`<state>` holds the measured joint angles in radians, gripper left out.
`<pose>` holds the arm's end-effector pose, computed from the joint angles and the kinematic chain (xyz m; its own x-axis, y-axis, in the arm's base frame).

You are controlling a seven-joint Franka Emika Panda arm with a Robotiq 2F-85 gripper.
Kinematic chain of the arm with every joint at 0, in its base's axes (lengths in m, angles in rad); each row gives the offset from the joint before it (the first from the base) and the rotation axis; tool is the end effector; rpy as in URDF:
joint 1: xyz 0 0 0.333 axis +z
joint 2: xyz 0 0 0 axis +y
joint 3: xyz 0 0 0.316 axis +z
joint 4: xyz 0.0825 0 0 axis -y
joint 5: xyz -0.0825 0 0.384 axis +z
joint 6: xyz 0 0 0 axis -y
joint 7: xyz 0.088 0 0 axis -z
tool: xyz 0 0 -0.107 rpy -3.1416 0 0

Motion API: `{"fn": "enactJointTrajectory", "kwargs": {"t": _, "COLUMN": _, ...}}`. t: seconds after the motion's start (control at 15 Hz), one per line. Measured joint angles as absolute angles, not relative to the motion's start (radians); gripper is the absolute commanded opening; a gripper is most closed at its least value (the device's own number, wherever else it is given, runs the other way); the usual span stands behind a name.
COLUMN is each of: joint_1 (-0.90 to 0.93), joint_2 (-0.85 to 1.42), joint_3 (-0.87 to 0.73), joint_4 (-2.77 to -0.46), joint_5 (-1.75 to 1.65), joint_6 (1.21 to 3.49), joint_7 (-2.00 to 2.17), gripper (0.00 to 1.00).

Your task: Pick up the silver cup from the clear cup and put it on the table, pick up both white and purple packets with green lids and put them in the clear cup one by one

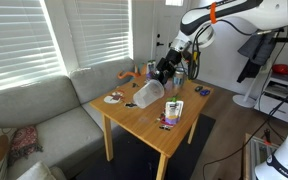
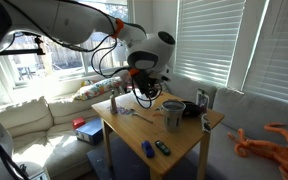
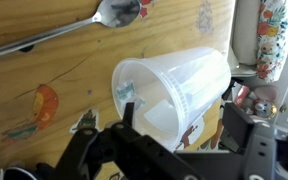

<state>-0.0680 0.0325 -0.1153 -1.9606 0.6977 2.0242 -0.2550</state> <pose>0.5708 -0.0676 0.4721 0.9620 -0.2583 0.0881 -0.1614 -0.7987 -0.5797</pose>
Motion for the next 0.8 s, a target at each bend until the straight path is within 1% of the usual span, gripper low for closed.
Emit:
{"fn": "enactJointTrajectory", "kwargs": {"t": 0.53, "joint_1": -0.079, "joint_2": 0.106, "joint_3": -0.113, "joint_4": -1.957, "joint_5": 0.894, "joint_6": 2.005, "joint_7": -0.358, "gripper": 0.04}}
{"fn": "enactJointTrajectory", "kwargs": {"t": 0.67, "joint_1": -0.082, "joint_2": 0.110, "joint_3": -0.113, "joint_4": -1.946, "joint_5": 0.915, "joint_6": 1.985, "joint_7": -0.371, "gripper": 0.00}}
{"fn": "enactJointTrajectory", "kwargs": {"t": 0.8, "joint_1": -0.085, "joint_2": 0.110, "joint_3": -0.112, "joint_4": -1.922, "joint_5": 0.915, "joint_6": 1.951, "joint_7": -0.375, "gripper": 0.00}}
